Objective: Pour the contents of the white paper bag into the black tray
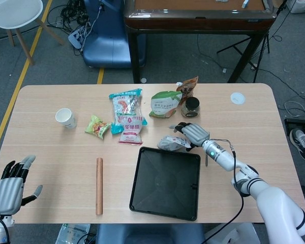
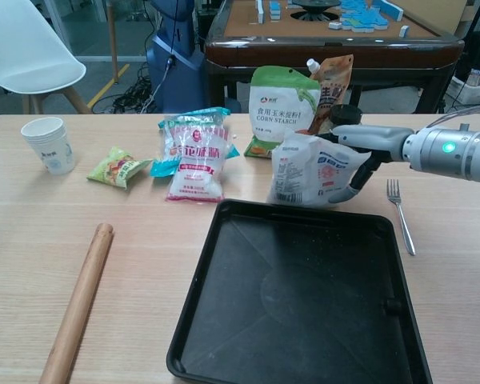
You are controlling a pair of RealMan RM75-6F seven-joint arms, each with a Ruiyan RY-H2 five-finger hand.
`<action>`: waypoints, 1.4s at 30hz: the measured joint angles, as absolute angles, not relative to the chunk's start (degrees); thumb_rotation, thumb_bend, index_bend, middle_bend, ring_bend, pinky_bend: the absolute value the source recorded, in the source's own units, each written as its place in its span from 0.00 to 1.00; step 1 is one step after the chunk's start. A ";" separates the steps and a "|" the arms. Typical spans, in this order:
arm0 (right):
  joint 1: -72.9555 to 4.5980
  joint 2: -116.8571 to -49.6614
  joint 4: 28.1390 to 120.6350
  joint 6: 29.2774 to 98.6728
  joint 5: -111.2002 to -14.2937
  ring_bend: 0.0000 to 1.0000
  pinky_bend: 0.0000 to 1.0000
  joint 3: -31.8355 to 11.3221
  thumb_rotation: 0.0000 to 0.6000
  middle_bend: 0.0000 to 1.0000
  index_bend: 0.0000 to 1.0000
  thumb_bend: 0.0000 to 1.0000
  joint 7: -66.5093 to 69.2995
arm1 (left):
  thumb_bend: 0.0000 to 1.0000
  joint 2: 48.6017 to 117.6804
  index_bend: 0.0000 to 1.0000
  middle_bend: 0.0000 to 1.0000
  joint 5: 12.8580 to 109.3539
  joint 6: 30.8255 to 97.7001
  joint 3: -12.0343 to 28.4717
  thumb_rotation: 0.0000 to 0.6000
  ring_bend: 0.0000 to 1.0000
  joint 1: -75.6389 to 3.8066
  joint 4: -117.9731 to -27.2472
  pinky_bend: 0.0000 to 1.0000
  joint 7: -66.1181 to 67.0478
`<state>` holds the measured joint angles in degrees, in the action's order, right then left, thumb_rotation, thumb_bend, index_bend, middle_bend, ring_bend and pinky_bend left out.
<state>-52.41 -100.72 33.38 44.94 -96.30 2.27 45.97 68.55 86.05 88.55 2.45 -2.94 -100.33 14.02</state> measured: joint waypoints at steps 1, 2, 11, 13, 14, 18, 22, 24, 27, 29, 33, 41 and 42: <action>-52.63 -101.04 32.84 44.74 -96.25 0.14 0.23 2.36 1.00 0.27 0.13 0.08 46.23 | 0.26 68.57 0.10 0.13 86.02 88.56 2.48 1.00 0.16 -2.95 -100.32 0.06 14.03; -52.91 -101.45 32.15 44.49 -96.19 0.14 0.23 2.49 1.00 0.27 0.13 0.08 46.52 | 0.26 68.60 0.10 0.13 85.96 88.56 2.51 1.00 0.16 -2.95 -100.31 0.06 14.05; -54.60 -104.13 28.16 43.48 -96.36 0.14 0.23 3.93 1.00 0.29 0.16 0.08 48.69 | 0.26 68.74 0.10 0.13 85.42 88.38 2.69 1.00 0.16 -2.98 -100.18 0.06 14.21; -54.85 -104.59 27.41 43.33 -96.37 0.15 0.23 4.12 1.00 0.30 0.18 0.09 48.96 | 0.26 68.75 0.10 0.13 85.39 88.35 2.72 1.00 0.16 -3.01 -100.15 0.06 14.21; -55.02 -104.90 26.91 43.15 -96.36 0.15 0.23 4.25 1.00 0.31 0.20 0.09 49.16 | 0.26 68.74 0.10 0.13 85.36 88.34 2.73 1.00 0.16 -3.02 -100.15 0.06 14.18; -55.49 -105.88 25.34 42.52 -96.34 0.20 0.24 4.71 1.00 0.35 0.27 0.13 49.82 | 0.26 68.81 0.10 0.13 85.34 88.31 2.76 1.00 0.16 -3.05 -100.06 0.06 14.03; -55.69 -106.90 23.70 42.19 -96.10 0.28 0.32 4.89 1.00 0.43 0.39 0.24 50.49 | 0.26 68.89 0.10 0.13 85.43 88.27 2.71 1.00 0.16 -3.07 -99.92 0.06 13.73; -55.69 -107.46 22.66 42.19 -95.79 0.34 0.39 4.79 1.00 0.48 0.46 0.31 50.76 | 0.26 68.89 0.10 0.13 85.44 88.30 2.73 1.00 0.16 -3.07 -99.82 0.06 13.55; -55.56 -108.13 21.11 42.38 -95.32 0.45 0.53 4.59 1.00 0.58 0.57 0.40 50.99 | 0.26 68.82 0.10 0.13 85.53 88.39 2.73 1.00 0.16 -3.05 -99.82 0.06 13.39; -55.37 -108.36 20.22 42.81 -95.07 0.52 0.62 4.50 1.00 0.63 0.62 0.44 51.08 | 0.26 68.83 0.10 0.13 85.60 88.41 2.72 1.00 0.16 -3.05 -99.78 0.06 13.23; -55.06 -108.00 19.94 44.48 -94.93 0.61 0.72 4.42 1.00 0.70 0.71 0.48 51.27 | 0.26 68.93 0.10 0.13 85.74 88.22 2.69 1.00 0.16 -3.19 -99.61 0.06 13.03; -54.90 -102.80 24.50 49.57 -96.71 0.74 0.83 5.68 1.00 0.81 0.82 0.60 47.44 | 0.26 68.85 0.10 0.13 86.54 88.27 2.68 1.00 0.16 -3.45 -99.53 0.06 12.71; -54.95 -101.88 25.64 50.19 -97.00 0.75 0.84 5.84 1.00 0.82 0.83 0.60 46.57 | 0.26 68.85 0.10 0.13 86.60 88.30 2.67 1.00 0.16 -3.45 -99.50 0.06 12.59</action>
